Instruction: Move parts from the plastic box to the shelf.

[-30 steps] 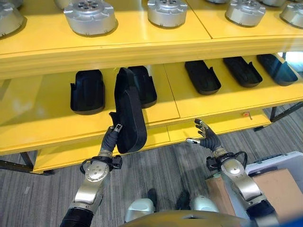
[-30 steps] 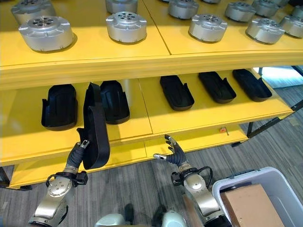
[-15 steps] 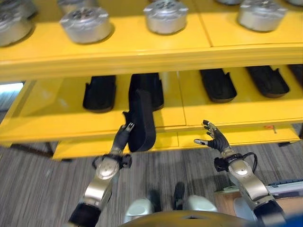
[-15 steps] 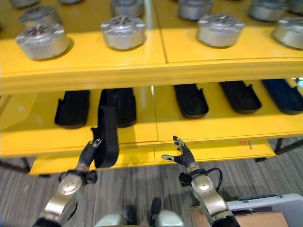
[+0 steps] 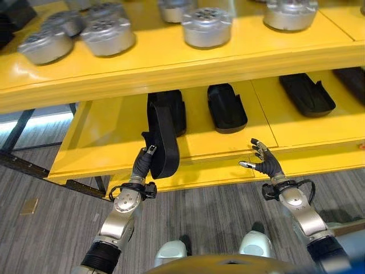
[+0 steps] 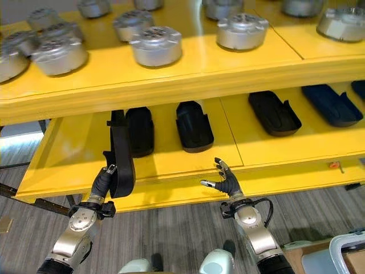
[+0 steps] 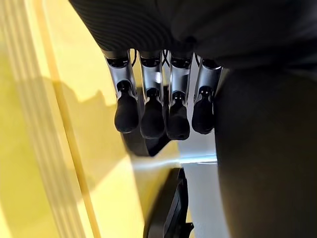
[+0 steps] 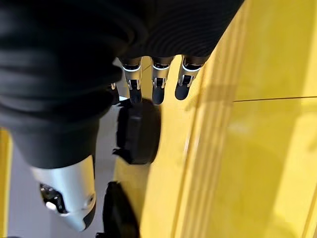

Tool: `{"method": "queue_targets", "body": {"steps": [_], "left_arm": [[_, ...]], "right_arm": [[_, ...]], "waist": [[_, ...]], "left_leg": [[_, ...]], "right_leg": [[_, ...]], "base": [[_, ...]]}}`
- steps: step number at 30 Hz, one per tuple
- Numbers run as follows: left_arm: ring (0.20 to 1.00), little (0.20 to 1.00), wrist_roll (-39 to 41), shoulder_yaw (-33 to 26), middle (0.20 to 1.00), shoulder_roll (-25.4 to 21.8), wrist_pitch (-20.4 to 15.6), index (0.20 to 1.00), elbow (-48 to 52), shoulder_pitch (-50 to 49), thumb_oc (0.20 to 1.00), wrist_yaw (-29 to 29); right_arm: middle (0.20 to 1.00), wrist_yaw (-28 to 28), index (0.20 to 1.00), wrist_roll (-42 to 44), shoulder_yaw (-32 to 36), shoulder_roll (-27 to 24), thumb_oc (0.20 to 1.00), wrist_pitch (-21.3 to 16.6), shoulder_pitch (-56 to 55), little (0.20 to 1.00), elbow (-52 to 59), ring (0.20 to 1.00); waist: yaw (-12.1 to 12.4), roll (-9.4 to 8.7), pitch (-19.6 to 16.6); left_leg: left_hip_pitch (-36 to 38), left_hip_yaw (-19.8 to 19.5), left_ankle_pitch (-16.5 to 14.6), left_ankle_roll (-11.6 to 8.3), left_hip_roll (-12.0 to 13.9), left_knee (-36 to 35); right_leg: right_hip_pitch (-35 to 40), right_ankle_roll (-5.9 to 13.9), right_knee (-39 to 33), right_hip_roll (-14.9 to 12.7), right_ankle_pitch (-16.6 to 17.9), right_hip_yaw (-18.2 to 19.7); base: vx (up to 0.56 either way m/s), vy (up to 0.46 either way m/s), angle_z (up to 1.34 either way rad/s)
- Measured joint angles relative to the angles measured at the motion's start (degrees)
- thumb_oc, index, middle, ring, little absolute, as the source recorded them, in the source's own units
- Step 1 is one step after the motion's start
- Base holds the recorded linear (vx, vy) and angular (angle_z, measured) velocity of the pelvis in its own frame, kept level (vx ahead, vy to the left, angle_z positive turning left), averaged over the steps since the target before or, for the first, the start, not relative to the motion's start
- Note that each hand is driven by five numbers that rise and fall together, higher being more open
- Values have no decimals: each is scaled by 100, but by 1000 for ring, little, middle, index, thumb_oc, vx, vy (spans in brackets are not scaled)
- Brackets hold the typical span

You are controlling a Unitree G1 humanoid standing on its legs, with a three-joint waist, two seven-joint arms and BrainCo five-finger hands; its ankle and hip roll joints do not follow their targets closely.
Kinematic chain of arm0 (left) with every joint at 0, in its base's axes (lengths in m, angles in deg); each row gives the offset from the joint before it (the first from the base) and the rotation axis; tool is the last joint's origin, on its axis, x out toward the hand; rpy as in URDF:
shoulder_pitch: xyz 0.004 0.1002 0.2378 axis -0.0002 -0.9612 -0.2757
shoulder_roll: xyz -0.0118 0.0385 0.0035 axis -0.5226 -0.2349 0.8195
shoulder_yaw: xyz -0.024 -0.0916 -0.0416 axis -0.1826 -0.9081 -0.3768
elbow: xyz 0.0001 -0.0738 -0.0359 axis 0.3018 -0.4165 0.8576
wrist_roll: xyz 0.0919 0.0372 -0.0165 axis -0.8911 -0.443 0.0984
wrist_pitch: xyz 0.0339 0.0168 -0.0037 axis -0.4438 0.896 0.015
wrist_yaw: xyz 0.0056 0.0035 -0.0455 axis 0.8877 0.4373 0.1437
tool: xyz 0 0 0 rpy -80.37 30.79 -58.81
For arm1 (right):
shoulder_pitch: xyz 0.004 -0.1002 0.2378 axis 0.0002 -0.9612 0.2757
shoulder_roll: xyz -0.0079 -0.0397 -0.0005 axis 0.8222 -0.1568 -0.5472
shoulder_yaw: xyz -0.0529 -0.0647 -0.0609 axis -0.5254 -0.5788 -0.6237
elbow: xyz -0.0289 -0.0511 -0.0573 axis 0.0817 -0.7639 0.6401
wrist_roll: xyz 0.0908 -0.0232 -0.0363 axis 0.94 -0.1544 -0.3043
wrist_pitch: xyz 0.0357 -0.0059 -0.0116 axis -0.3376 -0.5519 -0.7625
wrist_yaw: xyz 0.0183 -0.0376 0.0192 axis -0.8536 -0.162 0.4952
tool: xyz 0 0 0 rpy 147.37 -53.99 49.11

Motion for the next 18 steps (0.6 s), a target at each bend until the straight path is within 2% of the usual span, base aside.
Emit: {"method": "queue_targets", "body": {"steps": [1,2,3,4,5,6,7,8,11,14,15,16,17,18], "left_arm": [[200,200,-113,-31,200,-116,-2,200,5,-19,200,-82],[200,200,-209,-53,200,-131,-9,200,9,-68,200,-126],[200,200,-217,-102,200,-145,5,200,8,-289,200,-151],[200,200,-218,-139,200,-176,18,200,8,-353,200,-158],[200,200,-221,-230,200,-135,22,200,-7,-422,200,-160],[200,200,-222,-263,200,-131,20,200,-8,-451,200,-166],[200,200,-223,-286,200,-138,19,200,-10,-424,200,-179],[200,200,-223,-288,200,-132,20,200,-25,-401,200,-186],[200,200,-226,-321,200,-135,10,200,-24,-407,200,-304],[200,200,-435,-337,200,-101,7,200,-20,-499,200,-341],[200,200,-449,-433,200,-47,-12,200,-10,-616,200,-387],[200,200,-451,-455,200,-4,-11,200,-5,-690,200,-389],[200,200,-452,-462,200,13,-10,200,10,-693,200,-391],[200,200,-449,-478,200,89,11,200,48,-667,200,-390]], "right_arm": [[1000,66,1000,0,105,21,1000,17,-121,1000,73,1000],[1000,66,1000,5,152,32,1000,62,-127,1000,147,1000],[1000,38,1000,5,139,172,1000,107,-124,1000,274,1000],[1000,6,1000,2,127,263,1000,107,-109,1000,317,1000],[1000,-26,1000,0,116,340,1000,111,-75,1000,327,1000],[1000,-48,1000,0,98,362,1000,105,-54,1000,392,1000],[1000,-55,1000,0,50,337,1000,99,-38,1000,410,1000],[1000,-56,1000,0,-28,304,1000,100,-41,1000,373,1000],[1000,-59,1000,0,-93,302,1000,92,12,1000,350,1000],[1000,-77,1000,0,-100,297,1000,83,55,1000,357,1000],[1000,-111,1000,-1,-146,284,1000,83,91,1000,329,1000],[1000,-156,1000,-4,-206,205,1000,83,93,1000,294,1000],[1000,-171,1000,-10,-279,110,1000,83,97,1000,291,1000],[1000,-187,1000,-12,-306,-11,1000,84,111,1000,296,1000]], "waist": [[-21,-80,1],[-7,-112,5],[21,-245,-30],[40,-353,0],[187,-375,29],[278,-335,53],[287,-317,77],[293,-305,78],[367,-285,60],[366,-115,153],[460,-39,198],[503,61,218],[508,146,225],[509,171,232]], "left_leg": [[-394,-115,-262,159,63,694],[-697,-193,-458,241,72,1117],[-869,-182,-558,390,-43,1297],[-883,-176,-560,483,-151,1300],[-843,-72,-534,488,-174,1264],[-855,21,-496,552,-170,1194],[-885,23,-447,656,-201,1073],[-872,18,-387,761,-284,933],[-672,154,-105,889,-448,419],[-182,473,208,1016,-581,-326],[59,732,294,1016,-575,-599],[227,1000,293,994,-600,-807],[258,1044,269,954,-620,-928],[354,1057,326,960,-626,-1043]], "right_leg": [[115,91,-193,75,-304,-26],[111,-8,-233,86,-399,-26],[110,-349,-315,23,-500,31],[85,-426,-178,20,40,175],[-20,-25,-67,-3,723,53],[-140,210,-125,-3,1174,37],[-214,249,-146,-65,1451,-69],[-233,342,-113,-100,1516,-161],[-162,451,-159,15,1389,-542],[-177,527,-3,64,1355,-1104],[-162,649,83,-4,1290,-1676],[-159,766,196,-55,1142,-2411],[-173,819,292,-54,1090,-2679],[-181,861,469,11,926,-2778]], "base": [[-74,441,53],[-88,439,57],[-116,425,35],[-145,461,4],[-137,381,-26],[-109,351,-30],[-65,286,-10],[-54,269,10],[-3,267,-20],[16,290,-62],[59,284,-126],[100,293,-113],[143,238,-99],[139,75,-33]]}}
